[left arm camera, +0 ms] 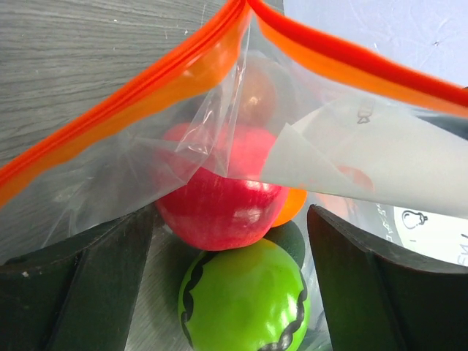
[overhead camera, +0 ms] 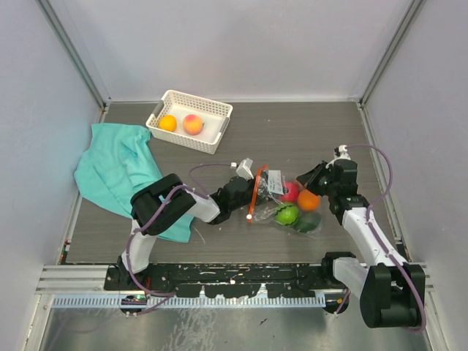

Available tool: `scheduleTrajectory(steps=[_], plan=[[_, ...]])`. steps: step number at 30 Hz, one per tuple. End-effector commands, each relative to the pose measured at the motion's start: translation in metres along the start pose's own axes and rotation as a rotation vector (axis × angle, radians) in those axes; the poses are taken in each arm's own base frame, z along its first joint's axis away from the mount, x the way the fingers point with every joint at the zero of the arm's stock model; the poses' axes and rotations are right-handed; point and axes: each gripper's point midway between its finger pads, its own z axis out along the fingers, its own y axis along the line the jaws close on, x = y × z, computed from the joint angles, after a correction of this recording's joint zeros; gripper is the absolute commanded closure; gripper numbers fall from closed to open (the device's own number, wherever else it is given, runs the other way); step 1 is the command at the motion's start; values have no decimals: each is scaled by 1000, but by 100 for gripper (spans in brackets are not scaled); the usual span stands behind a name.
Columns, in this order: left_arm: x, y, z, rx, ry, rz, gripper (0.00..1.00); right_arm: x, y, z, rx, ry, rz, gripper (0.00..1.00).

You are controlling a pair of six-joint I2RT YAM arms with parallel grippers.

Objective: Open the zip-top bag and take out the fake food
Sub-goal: Pick up the fake fruit from the zipper food storage bag.

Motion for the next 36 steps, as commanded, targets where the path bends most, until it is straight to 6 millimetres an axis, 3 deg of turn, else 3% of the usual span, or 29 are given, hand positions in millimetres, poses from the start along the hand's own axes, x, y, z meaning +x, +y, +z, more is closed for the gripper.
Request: scheduleTrajectory(steps=[1, 15, 24, 35, 36], plan=[[-16, -27, 5, 59, -35, 26, 13, 9, 12, 3, -94, 40, 11, 97], [-13, -21, 9, -52, 15, 28, 8, 42, -38, 12, 75, 132, -22, 100], [-3, -7, 9, -193, 79, 33, 10, 61, -45, 15, 56, 176, -8, 100], [-17, 10, -6, -398, 70, 125, 28, 76, -36, 22, -29, 235, 27, 100], [-18, 9, -8, -404, 70, 133, 36, 77, -36, 22, -32, 236, 32, 100]])
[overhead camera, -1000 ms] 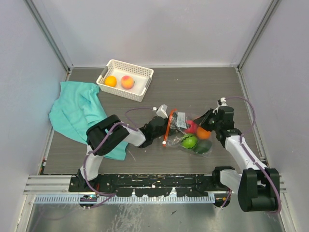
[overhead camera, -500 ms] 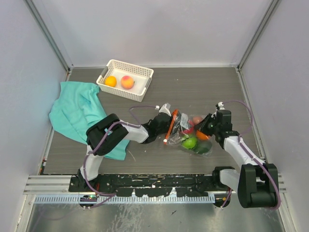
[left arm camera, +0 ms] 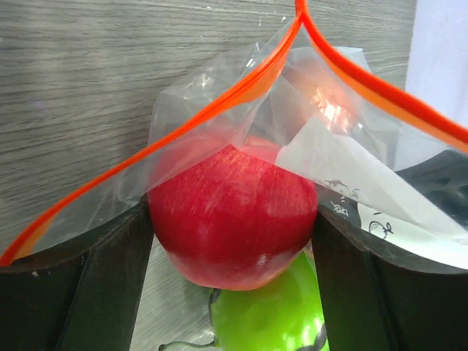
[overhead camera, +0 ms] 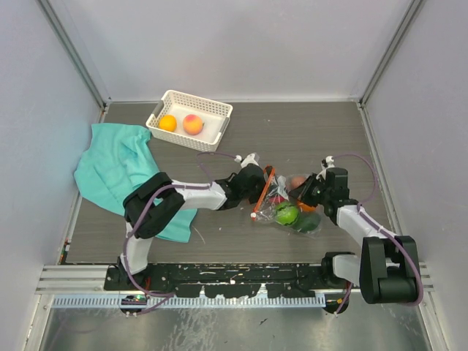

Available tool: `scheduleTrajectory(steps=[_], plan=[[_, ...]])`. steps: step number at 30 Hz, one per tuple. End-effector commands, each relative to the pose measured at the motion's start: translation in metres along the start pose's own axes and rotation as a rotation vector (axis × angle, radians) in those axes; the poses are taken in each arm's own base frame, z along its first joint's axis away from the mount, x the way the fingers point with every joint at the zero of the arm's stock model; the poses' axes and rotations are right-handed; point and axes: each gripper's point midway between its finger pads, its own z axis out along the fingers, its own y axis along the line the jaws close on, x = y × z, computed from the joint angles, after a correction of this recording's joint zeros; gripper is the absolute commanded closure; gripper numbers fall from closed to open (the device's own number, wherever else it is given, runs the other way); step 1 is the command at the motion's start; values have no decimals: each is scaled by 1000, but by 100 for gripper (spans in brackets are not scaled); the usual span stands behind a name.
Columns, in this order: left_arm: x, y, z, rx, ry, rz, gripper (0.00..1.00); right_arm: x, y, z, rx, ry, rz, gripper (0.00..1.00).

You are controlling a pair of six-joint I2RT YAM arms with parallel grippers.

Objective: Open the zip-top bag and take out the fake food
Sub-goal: Pick up the fake fruit from the zipper food storage bag.

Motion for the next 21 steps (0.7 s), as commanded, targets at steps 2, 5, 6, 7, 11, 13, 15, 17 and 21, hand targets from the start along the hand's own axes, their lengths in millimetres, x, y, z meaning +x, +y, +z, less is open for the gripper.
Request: scheduleTrajectory(steps=[2, 5, 6, 7, 11, 13, 15, 17, 21], plan=[[-17, -3, -17, -77, -39, 79, 48, 6, 0, 4, -31, 12, 12, 100], [-25, 0, -25, -107, -64, 129, 51, 4, 2, 2, -37, 0, 11, 99], [-28, 0, -29, -118, -73, 151, 55, 4, 3, 1, -41, -5, 11, 99], [-33, 1, -33, -136, -87, 177, 56, 3, 4, 1, -45, -10, 10, 98], [-51, 12, -51, -232, -132, 295, 61, -1, 8, -3, -56, -33, 3, 97], [-59, 17, -61, -273, -149, 350, 64, -3, 10, -4, -61, -40, -1, 97], [-66, 22, -69, -320, -159, 404, 69, -4, 12, -5, -65, -46, -5, 97], [-71, 28, -78, -364, -162, 464, 70, -6, 14, -7, -72, -55, -10, 97], [-84, 33, -91, -432, -179, 555, 69, -10, 18, -11, -82, -73, -29, 97]])
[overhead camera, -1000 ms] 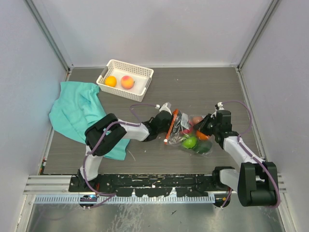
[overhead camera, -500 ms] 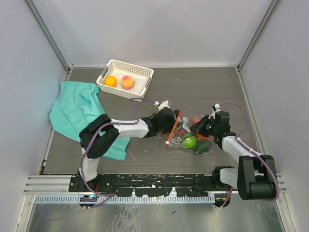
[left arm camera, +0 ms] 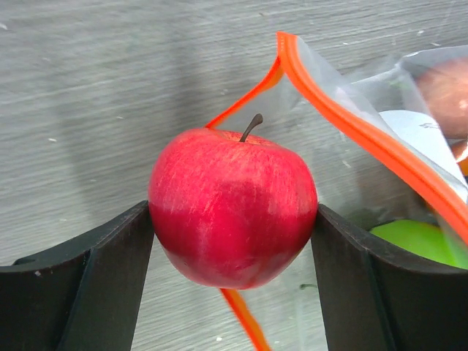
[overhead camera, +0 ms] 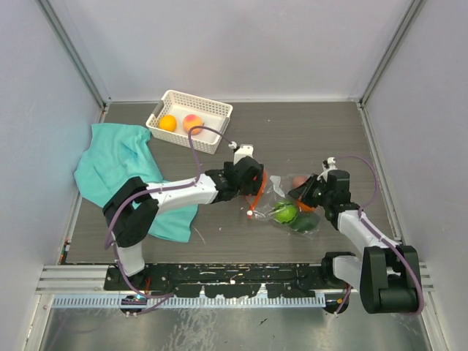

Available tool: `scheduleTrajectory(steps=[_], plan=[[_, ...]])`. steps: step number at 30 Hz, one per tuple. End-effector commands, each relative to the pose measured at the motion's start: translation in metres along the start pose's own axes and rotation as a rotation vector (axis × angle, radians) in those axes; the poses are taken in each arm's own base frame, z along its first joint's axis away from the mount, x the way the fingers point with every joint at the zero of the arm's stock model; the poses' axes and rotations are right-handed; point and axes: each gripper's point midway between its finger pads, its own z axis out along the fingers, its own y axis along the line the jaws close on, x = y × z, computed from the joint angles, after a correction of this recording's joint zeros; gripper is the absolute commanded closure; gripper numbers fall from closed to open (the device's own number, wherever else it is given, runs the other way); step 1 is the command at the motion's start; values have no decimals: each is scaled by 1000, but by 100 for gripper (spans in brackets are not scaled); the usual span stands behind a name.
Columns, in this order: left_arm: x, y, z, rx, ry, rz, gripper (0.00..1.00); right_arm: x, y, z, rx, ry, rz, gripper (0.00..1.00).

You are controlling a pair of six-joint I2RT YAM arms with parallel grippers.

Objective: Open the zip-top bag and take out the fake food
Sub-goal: Pick up the fake fruit from the zipper food storage bag, then place the fake fruit in the bin.

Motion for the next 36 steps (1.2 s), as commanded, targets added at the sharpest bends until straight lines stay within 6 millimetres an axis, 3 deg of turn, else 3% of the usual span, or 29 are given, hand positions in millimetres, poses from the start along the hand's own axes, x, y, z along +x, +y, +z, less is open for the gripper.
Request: scheduleTrajectory(steps=[1, 17, 24, 30, 36], plan=[[-39, 17, -26, -100, -94, 149, 69, -14, 12, -6, -37, -55, -39, 96], [-93, 86, -66, -478, -186, 681, 68, -42, 56, -37, -144, -153, -194, 95], [-125, 102, -78, -654, -246, 927, 73, -50, 72, -50, -184, -181, -226, 94], [-156, 114, -68, -723, -288, 1070, 82, -52, 86, -60, -228, -188, -252, 94], [-197, 129, -51, -800, -412, 1130, 83, -51, 102, -70, -299, -199, -273, 92]])
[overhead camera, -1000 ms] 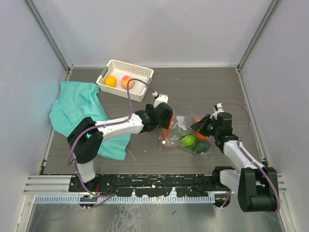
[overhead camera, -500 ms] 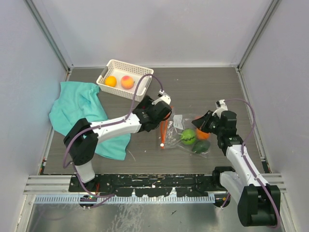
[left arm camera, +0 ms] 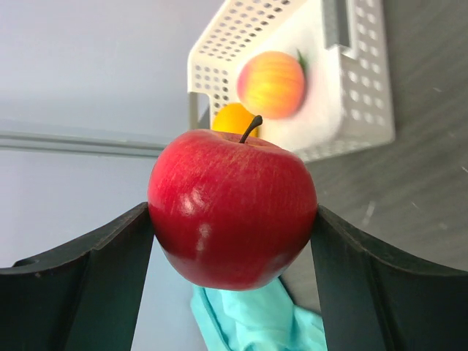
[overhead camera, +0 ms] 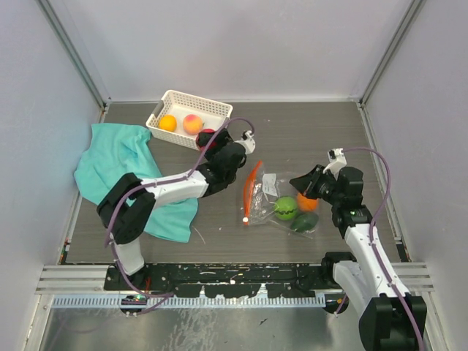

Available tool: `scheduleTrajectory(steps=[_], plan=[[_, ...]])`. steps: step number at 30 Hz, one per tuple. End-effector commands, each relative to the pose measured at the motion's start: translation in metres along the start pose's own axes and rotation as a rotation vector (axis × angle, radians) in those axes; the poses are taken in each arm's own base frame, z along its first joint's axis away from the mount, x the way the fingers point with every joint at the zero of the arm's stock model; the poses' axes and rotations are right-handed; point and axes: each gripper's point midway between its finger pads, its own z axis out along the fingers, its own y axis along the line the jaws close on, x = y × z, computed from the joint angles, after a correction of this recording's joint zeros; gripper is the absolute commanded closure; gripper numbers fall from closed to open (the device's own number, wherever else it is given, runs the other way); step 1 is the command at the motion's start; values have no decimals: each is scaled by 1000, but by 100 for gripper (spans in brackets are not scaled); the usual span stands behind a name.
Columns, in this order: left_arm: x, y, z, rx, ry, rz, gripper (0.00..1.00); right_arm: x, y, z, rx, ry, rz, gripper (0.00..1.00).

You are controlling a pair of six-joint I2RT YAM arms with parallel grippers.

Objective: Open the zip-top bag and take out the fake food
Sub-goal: Place the fake fruit in the bin.

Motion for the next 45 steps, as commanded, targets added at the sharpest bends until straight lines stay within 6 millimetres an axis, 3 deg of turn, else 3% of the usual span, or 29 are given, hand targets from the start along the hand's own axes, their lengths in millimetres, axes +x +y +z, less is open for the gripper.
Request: scheduleTrajectory(steps=[1, 11, 20, 27, 35, 45], plan=[[-24, 41, 29, -173, -102, -9, 82, -24, 32, -8, -110, -59, -63, 92], [-40, 61, 78, -368, -168, 9, 80, -23, 43, -14, -164, -62, -80, 89], [-26, 62, 111, -257, -138, -187, 71, -20, 42, -13, -169, -53, -77, 89], [2, 56, 148, -118, -48, -385, 67, -20, 42, -12, -171, -49, -76, 88], [41, 71, 185, 58, 46, -761, 61, -18, 41, -11, -173, -42, -77, 88], [91, 80, 216, 347, 132, -1299, 52, -17, 41, -10, -177, -33, -76, 88]])
